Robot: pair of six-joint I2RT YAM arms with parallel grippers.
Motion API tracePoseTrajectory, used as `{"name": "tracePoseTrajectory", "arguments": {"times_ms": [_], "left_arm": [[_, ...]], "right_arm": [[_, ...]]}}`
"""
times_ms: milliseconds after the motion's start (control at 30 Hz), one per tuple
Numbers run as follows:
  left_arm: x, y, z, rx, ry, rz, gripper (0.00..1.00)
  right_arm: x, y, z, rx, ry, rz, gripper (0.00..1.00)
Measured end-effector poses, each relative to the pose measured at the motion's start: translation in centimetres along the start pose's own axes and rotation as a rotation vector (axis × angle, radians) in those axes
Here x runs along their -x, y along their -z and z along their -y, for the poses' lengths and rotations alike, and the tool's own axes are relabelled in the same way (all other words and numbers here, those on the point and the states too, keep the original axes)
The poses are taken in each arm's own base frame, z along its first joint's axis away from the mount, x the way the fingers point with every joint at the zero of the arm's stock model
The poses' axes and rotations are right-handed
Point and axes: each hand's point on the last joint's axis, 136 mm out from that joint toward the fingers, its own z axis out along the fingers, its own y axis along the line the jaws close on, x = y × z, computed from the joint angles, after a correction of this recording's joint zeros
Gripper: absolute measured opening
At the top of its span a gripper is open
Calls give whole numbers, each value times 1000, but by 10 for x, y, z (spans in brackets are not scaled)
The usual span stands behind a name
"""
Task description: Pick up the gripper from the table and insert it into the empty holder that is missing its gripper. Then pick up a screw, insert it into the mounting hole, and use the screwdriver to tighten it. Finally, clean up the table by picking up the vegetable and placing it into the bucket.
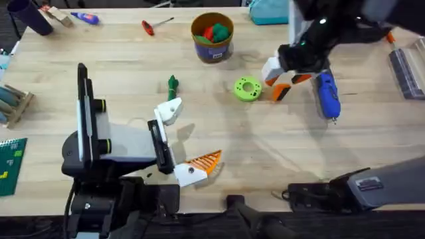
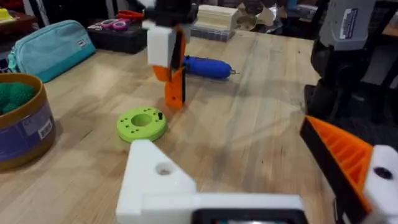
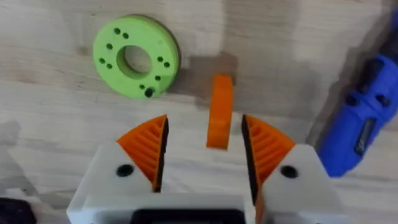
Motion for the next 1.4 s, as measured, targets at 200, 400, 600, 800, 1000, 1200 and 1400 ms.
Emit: {"name": "tracePoseTrajectory", "arguments": {"times_ms": [200, 400, 600, 800, 1000, 1200, 1400], "left_arm": [[0, 0, 0, 0, 0, 0, 991], [0, 0, 0, 0, 0, 0, 991], [0, 0, 0, 0, 0, 0, 991], [0, 0, 0, 0, 0, 0, 991], [0, 0, 0, 0, 0, 0, 991], [0, 0, 0, 0, 0, 0, 991], [0, 0, 0, 0, 0, 0, 991]], "right_arm": [[-14, 26, 5, -10, -81, 26, 640], [-10, 19, 6, -15, -139, 48, 640], [-14, -6, 9, -20, -149, 47, 640], [-24, -20, 11, -29, -115, 19, 640], [-22, -21, 11, -29, -72, 22, 640], [-19, -26, 11, -29, -58, 20, 640], [-14, -26, 11, -34, -54, 41, 640]]}}
